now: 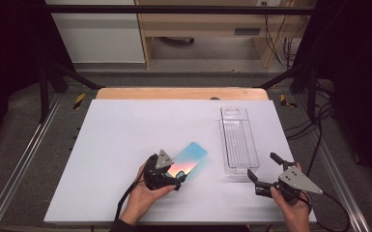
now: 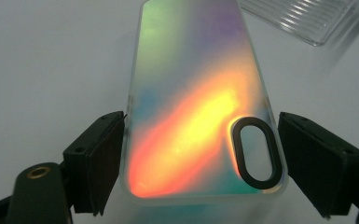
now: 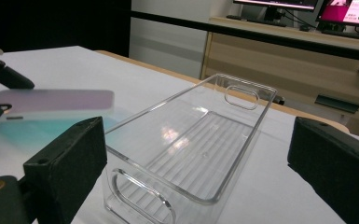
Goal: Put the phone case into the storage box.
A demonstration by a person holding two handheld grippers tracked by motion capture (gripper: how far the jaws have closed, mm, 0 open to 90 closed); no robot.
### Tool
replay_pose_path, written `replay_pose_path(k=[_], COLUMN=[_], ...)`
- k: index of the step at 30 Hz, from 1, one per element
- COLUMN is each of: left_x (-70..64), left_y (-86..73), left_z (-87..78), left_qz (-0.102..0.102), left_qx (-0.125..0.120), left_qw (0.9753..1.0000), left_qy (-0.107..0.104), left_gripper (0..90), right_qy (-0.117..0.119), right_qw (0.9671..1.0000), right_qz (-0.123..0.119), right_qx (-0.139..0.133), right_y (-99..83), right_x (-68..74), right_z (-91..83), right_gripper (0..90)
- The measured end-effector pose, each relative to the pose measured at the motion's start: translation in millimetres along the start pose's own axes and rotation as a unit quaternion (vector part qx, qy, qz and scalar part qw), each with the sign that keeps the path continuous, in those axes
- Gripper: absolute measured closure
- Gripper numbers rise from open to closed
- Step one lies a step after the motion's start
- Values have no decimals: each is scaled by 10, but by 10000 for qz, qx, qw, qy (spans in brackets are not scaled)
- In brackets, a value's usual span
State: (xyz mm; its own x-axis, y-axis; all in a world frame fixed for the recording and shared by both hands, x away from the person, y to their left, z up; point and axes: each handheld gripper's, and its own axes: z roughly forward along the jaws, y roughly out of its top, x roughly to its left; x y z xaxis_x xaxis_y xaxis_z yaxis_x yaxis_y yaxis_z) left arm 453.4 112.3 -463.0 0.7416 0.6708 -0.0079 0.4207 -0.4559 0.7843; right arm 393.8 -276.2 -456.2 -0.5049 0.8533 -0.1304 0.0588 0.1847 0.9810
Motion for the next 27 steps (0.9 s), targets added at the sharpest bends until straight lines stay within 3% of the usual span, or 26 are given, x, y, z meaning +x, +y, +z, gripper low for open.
replay_pose_path(k=[5,10,11,12,14,16,17,18,20,23,27], left_x=[197,357,403,403,468,484,501,518,527,544,569], left_y=[9,-27,-45,-45,-69,-72,-73,-71,-70,-72,-75], left_z=[-230,-399,-455,-455,-543,-570,-603,-647,-678,-711,-751], left_qz=[-65,-186,-215,-215,-266,-287,-308,-294,-278,-268,-295], left_qx=[-138,-193,-189,-189,-205,-228,-254,-277,-275,-272,-301], left_qw=[9998,9995,9995,9995,9993,9992,9991,9990,9991,9991,9990], left_qy=[133,155,162,162,172,178,174,177,179,181,159], left_gripper=[168,168,168,168,167,168,168,167,167,168,167], right_qy=[-133,65,240,240,503,666,666,835,980,1090,1128], right_qw=[9999,9993,9983,9983,9953,9929,9929,9896,9864,9824,9801], right_qz=[-85,-344,-497,-497,-761,-895,-895,-1041,-1180,-1351,-1430], right_qx=[-5,120,208,208,328,424,424,530,584,685,785], right_y=[94,249,332,332,449,511,511,567,593,604,588], right_x=[90,280,439,439,669,802,802,965,1096,1243,1355], right_z=[29,102,176,176,297,377,377,485,583,729,888], right_gripper=[40,41,42,42,50,52,52,56,58,64,67])
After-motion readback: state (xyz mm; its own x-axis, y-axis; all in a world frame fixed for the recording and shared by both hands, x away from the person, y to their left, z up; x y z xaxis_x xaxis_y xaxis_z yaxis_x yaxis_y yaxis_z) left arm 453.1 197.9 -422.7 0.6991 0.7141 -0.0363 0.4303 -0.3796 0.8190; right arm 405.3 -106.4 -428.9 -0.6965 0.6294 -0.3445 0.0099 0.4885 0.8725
